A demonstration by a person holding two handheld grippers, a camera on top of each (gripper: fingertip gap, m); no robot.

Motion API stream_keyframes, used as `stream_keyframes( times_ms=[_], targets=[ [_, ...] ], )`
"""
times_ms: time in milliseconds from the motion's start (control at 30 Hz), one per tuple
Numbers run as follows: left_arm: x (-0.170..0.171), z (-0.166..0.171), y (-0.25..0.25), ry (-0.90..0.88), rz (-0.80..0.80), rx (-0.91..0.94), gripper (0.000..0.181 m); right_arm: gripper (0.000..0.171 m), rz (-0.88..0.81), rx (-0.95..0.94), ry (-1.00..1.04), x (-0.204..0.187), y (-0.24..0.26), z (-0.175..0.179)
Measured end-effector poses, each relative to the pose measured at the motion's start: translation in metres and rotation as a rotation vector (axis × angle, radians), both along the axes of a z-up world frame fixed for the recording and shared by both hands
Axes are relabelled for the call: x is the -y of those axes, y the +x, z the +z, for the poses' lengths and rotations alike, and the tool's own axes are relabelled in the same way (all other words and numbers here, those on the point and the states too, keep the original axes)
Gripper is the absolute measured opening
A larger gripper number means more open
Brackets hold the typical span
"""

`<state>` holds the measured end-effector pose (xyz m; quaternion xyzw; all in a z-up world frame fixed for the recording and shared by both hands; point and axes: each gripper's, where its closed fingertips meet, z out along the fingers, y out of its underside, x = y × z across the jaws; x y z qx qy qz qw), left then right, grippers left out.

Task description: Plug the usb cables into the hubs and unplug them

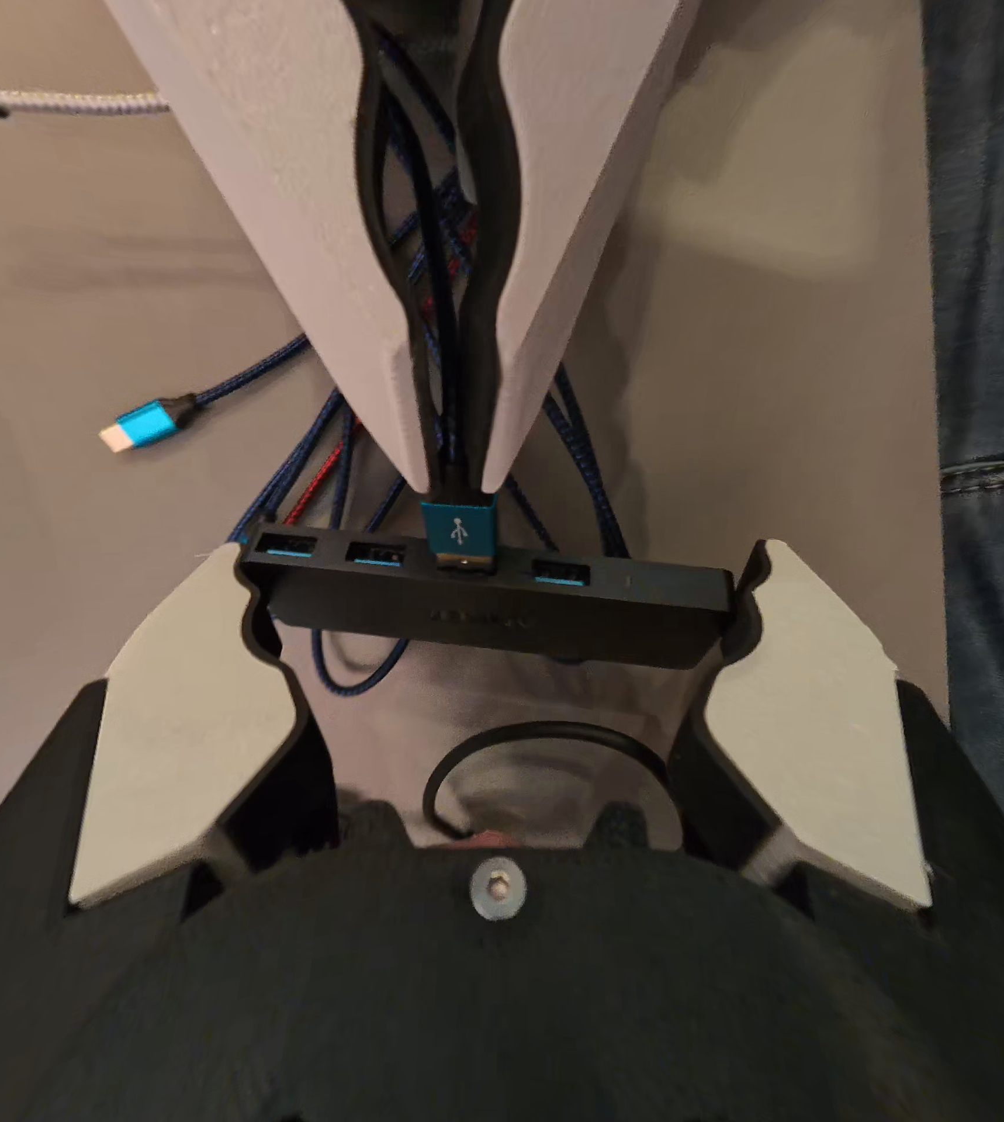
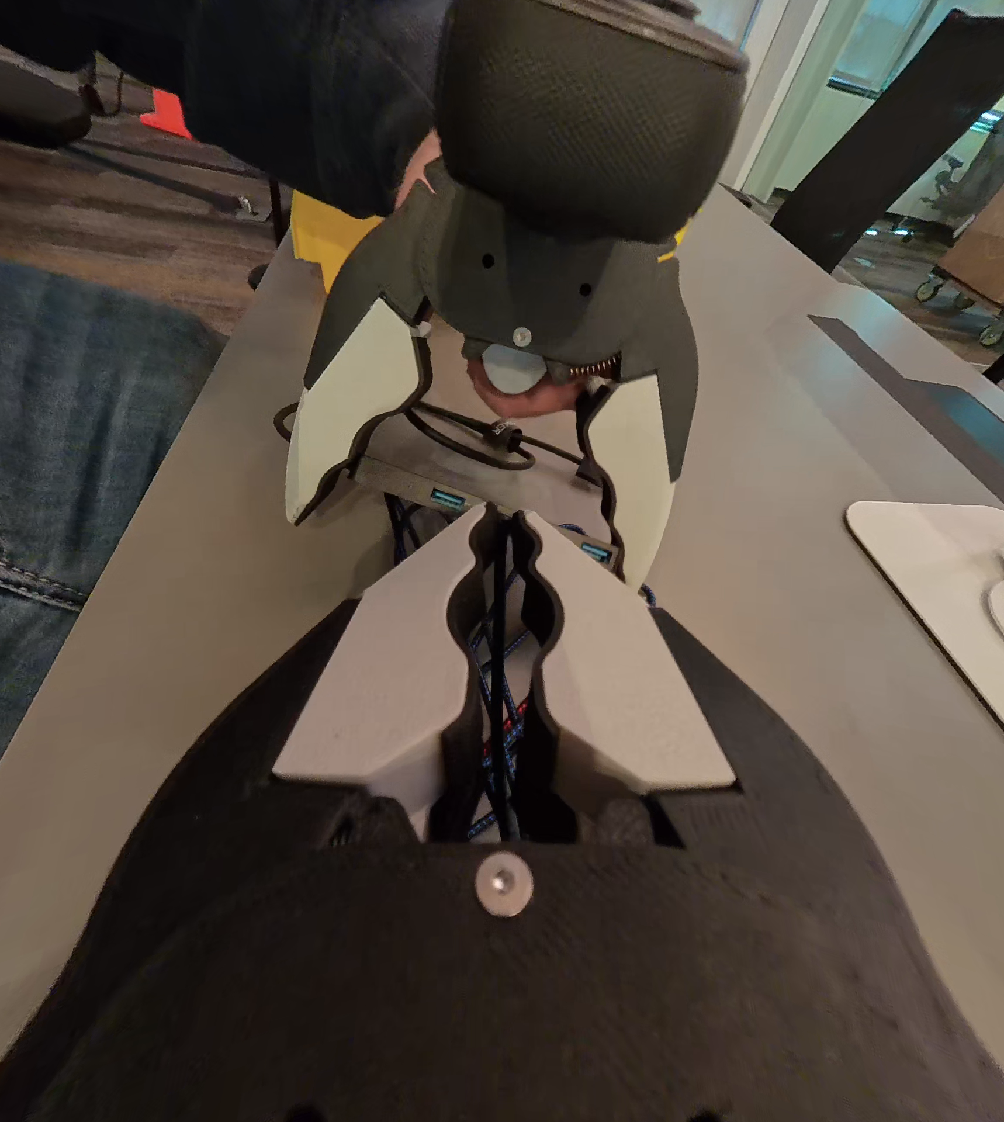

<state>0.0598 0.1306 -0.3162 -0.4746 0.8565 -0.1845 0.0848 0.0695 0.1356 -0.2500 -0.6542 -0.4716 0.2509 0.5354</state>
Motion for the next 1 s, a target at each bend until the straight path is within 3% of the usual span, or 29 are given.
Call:
stream_keyframes(
  times_ms=[167,400,1000],
  targets=[
    [-0.018,0.002,-0.005,0.197,0.034,-0.116,0.140,0.003,-0.031,0.005,-0.042,-0.005,0.004,-0.005],
    [-0.027,0.019,0.000,0.254,0.079,-0.134,0.139,0.004,-0.079,-0.052,-0.070,-0.012,0.012,0.000],
    [-0.021,0.047,0.015,0.122,0.146,-0.031,0.139,0.006,-0.094,-0.235,-0.012,-0.014,0.020,0.032]
  ],
)
